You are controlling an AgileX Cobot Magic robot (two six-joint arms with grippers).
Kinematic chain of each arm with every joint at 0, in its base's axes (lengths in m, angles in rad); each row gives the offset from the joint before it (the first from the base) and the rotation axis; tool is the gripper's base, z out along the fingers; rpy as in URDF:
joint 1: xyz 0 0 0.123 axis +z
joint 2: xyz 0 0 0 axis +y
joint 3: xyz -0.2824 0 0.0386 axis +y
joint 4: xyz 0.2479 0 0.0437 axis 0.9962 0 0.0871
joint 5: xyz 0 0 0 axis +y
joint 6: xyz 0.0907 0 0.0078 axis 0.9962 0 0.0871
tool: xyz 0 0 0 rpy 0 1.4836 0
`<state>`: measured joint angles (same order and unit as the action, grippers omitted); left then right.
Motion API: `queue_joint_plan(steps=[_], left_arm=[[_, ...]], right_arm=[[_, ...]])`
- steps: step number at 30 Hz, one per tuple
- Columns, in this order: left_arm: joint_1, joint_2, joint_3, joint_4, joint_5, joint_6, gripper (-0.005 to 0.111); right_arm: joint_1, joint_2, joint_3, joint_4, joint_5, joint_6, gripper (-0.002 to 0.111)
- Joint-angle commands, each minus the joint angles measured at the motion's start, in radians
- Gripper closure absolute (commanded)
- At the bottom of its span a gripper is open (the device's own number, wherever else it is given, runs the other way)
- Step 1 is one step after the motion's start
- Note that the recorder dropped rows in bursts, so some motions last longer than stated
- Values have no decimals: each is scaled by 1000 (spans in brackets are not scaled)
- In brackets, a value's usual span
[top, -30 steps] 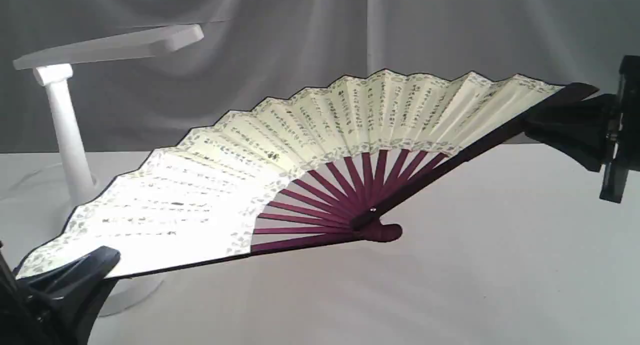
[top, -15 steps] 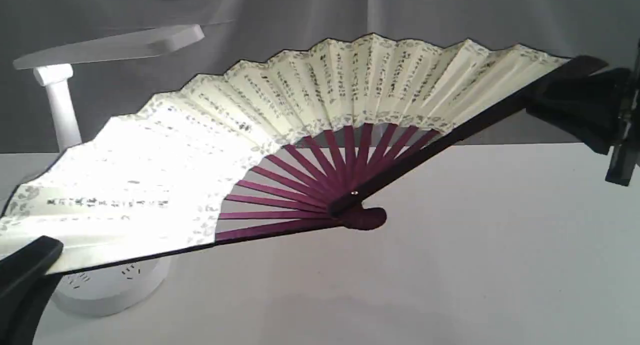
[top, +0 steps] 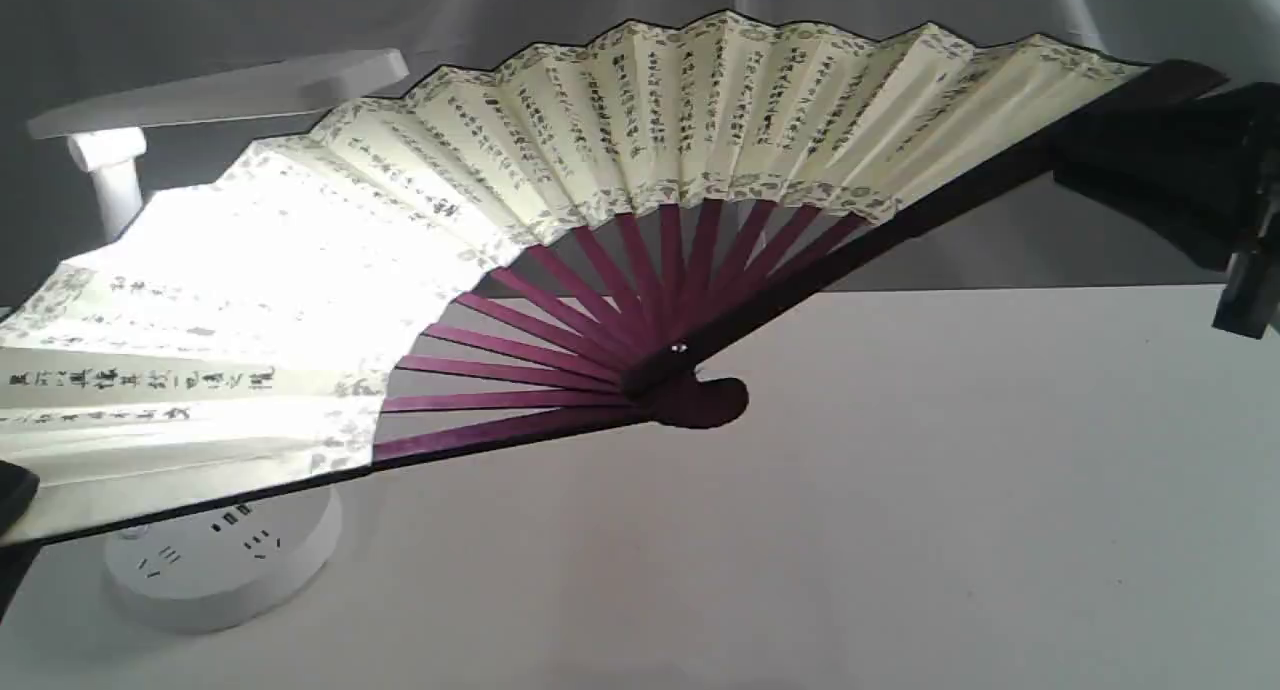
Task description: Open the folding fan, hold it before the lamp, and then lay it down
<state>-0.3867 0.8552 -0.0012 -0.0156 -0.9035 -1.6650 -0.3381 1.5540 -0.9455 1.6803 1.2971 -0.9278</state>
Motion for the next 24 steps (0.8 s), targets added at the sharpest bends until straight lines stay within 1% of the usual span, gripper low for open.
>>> queue_joint_plan(steps=[1, 5, 24], left_arm=[[3, -54, 1, -108, -14, -32, 107], [3, -76, 1, -108, 0, -28, 107], [3, -76, 1, -108, 0, -31, 107]], right_arm=[[-10, -6, 7, 15, -76, -40, 108], [-10, -6, 7, 21, -76, -40, 108], [-10, -6, 7, 21, -76, -36, 108]])
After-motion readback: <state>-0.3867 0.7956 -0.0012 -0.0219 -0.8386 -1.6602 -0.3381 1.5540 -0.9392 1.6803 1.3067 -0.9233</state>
